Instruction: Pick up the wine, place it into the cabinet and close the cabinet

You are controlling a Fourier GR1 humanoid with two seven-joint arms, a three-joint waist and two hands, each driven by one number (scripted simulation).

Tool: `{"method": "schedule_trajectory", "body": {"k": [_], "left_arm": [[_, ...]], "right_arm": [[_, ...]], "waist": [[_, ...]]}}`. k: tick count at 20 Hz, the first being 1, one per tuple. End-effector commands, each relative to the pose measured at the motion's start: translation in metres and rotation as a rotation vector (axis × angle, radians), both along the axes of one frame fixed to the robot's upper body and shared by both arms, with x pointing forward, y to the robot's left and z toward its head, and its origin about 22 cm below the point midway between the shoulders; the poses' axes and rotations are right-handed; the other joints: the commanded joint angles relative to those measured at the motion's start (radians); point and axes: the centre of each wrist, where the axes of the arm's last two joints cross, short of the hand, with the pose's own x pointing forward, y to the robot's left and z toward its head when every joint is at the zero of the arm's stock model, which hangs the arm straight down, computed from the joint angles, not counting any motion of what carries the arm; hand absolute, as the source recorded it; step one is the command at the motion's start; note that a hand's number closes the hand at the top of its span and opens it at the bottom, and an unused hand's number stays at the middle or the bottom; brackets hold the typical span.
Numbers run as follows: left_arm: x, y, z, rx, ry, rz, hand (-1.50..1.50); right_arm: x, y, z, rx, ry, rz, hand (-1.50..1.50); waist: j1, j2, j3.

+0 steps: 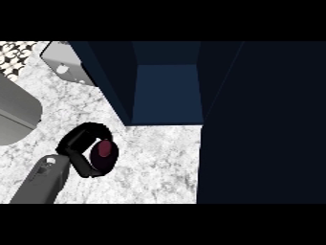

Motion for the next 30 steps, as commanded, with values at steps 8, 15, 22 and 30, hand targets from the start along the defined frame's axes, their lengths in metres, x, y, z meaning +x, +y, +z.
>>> {"method": "schedule_trajectory", "body": {"k": [8,15,22,30], "left_arm": [[-0.086,0.029,-0.034,-0.041,-0.280,0.696,1.50],[-0.097,0.024,0.014,-0.041,-0.487,0.764,1.50],[-0.097,-0.014,0.073,-0.177,-0.433,0.676,1.50],[-0.092,-0.070,0.137,-0.139,-0.435,0.614,1.50]], "right_arm": [[-0.017,-0.009,0.003,0.017,-0.011,-0.004,-1.50],[-0.027,-0.006,0.007,0.018,-0.021,0.019,-1.50],[-0.030,0.001,0.004,0.040,-0.043,0.020,-1.50],[-0.030,0.002,0.006,0.042,-0.033,0.020,-1.50]], "waist": [[0.035,-0.010,0.003],[0.029,-0.008,0.003],[0.017,-0.003,0.002],[0.009,-0.001,0.001]]}}
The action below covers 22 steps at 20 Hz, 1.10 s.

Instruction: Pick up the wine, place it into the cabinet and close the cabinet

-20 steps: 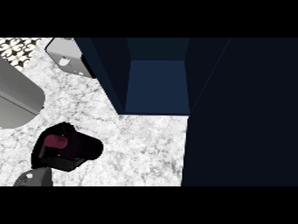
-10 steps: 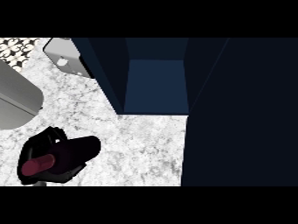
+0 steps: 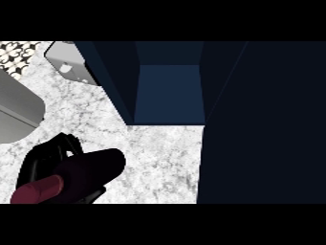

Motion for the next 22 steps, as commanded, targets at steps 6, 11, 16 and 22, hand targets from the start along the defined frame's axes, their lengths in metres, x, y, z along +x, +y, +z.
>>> {"method": "schedule_trajectory", "body": {"k": [6,11,16,22], "left_arm": [[0.004,-0.043,0.061,-0.006,0.018,-0.114,1.50],[-0.004,-0.090,0.087,-0.037,0.003,-0.119,1.50],[0.019,-0.130,0.098,-0.049,0.014,-0.102,1.50],[0.036,-0.159,0.115,-0.031,-0.012,-0.077,1.50]], "right_arm": [[-0.026,-0.004,0.009,0.049,-0.028,0.040,-1.50],[-0.021,-0.007,0.011,0.038,-0.033,0.039,-1.50],[-0.027,-0.016,0.004,0.043,-0.023,0.053,-1.50],[-0.017,-0.014,0.005,0.047,-0.043,0.048,-1.50]], "waist": [[-0.005,0.002,0.000],[-0.004,0.002,0.000],[-0.018,0.003,0.000],[-0.016,0.004,0.000]]}}
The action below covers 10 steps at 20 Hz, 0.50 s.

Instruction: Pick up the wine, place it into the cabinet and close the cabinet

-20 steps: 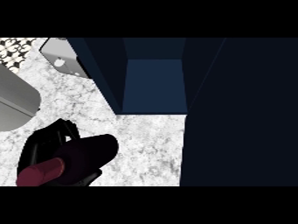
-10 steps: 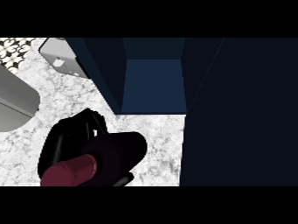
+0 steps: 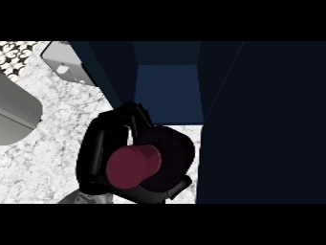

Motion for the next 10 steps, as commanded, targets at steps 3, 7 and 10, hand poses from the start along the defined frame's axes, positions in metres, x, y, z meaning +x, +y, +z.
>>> {"method": "schedule_trajectory", "body": {"k": [3,7,10], "left_arm": [[0.010,-0.034,0.010,0.034,-0.007,0.042,1.50],[0.034,-0.032,-0.001,0.022,-0.002,0.077,1.50],[0.046,-0.043,0.006,0.053,-0.027,0.105,1.50]], "right_arm": [[-0.020,-0.003,0.015,0.064,-0.039,0.072,-1.50],[-0.029,-0.013,0.016,0.040,-0.050,0.083,-1.50],[-0.037,0.000,0.019,0.047,-0.040,0.082,-1.50]], "waist": [[0.001,0.000,0.000],[-0.007,0.002,0.000],[-0.009,0.001,-0.001]]}}
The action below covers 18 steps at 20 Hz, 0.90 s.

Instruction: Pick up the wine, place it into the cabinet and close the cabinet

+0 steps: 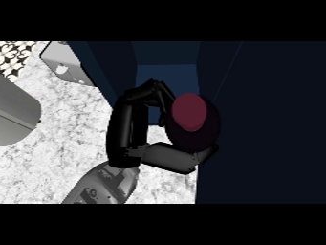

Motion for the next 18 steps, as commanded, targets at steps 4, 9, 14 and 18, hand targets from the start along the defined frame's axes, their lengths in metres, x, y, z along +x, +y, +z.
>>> {"method": "schedule_trajectory", "body": {"k": [4,9,14,18], "left_arm": [[0.004,-0.016,0.007,0.036,-0.012,0.029,1.50],[0.010,-0.018,-0.017,0.010,0.011,0.058,1.50],[0.023,-0.012,-0.034,-0.030,0.021,0.074,1.50],[0.025,-0.015,-0.037,-0.046,0.035,0.088,1.50]], "right_arm": [[-0.038,0.003,0.022,0.034,-0.052,0.063,-1.50],[-0.020,0.000,0.018,0.023,-0.042,0.067,-1.50],[-0.015,0.006,0.021,0.042,-0.041,0.049,-1.50],[-0.026,0.000,0.019,0.035,-0.044,0.058,-1.50]], "waist": [[0.006,-0.002,0.000],[0.007,0.001,-0.001],[0.008,0.002,-0.001],[0.006,0.001,-0.001]]}}
